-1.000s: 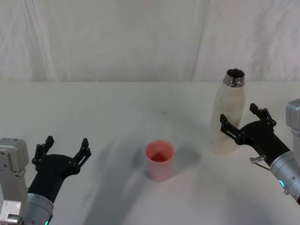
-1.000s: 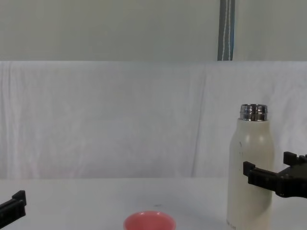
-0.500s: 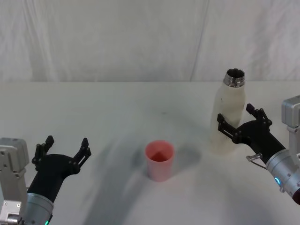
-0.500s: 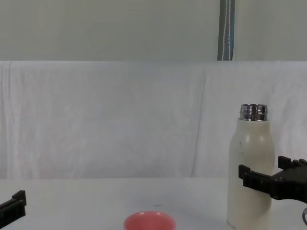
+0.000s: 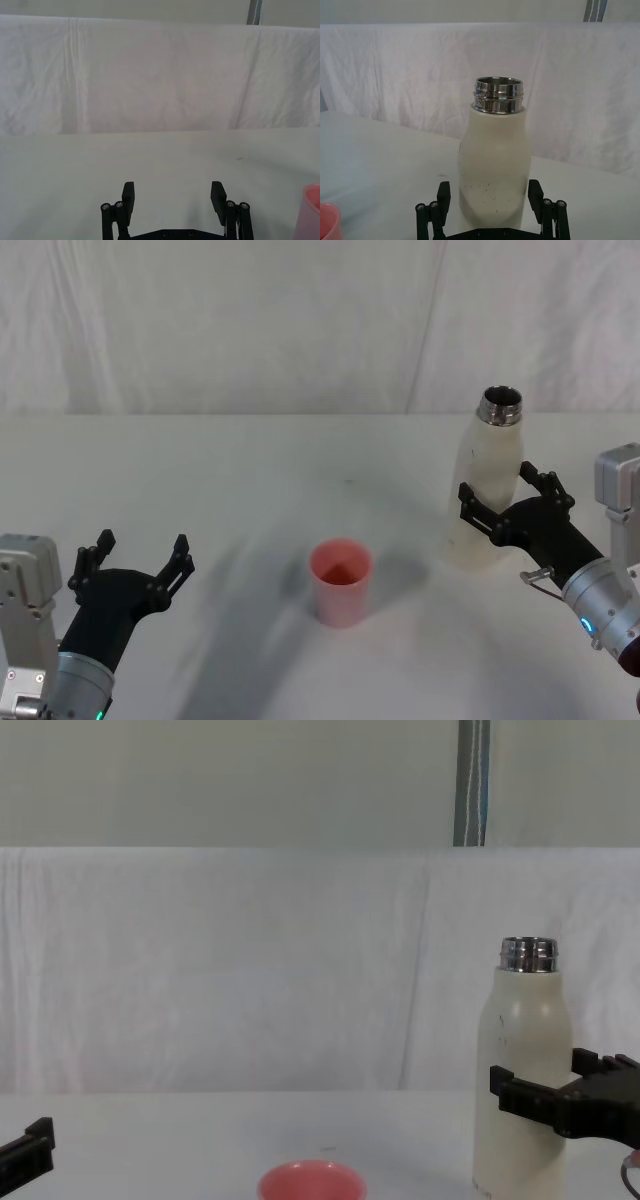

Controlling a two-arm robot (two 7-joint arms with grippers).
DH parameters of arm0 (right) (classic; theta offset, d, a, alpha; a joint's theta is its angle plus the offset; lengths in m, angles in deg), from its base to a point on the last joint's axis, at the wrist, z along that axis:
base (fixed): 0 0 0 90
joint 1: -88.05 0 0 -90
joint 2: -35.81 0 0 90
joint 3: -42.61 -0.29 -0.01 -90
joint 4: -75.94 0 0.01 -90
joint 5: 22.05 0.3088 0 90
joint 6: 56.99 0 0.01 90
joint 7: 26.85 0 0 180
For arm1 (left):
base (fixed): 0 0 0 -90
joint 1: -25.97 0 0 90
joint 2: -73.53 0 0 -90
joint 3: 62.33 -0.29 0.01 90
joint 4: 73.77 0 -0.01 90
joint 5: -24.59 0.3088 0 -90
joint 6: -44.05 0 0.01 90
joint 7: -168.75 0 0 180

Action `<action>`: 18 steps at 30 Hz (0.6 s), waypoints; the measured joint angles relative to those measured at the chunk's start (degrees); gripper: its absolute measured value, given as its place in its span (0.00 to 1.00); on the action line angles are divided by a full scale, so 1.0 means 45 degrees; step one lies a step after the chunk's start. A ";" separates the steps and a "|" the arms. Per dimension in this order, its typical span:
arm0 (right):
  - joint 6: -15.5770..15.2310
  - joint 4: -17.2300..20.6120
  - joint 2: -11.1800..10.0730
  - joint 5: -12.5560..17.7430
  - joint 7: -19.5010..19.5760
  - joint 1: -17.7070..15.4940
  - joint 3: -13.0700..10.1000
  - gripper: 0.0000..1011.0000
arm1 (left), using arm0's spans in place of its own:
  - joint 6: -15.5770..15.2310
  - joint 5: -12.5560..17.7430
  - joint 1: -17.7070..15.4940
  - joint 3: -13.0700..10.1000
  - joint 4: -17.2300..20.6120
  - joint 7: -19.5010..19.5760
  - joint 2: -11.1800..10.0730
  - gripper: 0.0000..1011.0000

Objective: Grasp the thermos with one hand and pour water into the cup lid.

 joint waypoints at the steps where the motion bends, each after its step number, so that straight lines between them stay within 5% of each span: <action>1: 0.0003 0.0000 -0.0004 0.0000 0.0001 -0.0003 0.0001 0.99 | 0.0000 0.0000 0.0000 0.0000 0.0000 0.0000 -0.0001 0.99; 18: 0.0009 -0.0141 -0.0017 -0.0086 0.0034 0.0080 0.0091 0.99 | 0.0000 -0.0001 0.0000 0.0000 0.0000 0.0000 0.0000 0.99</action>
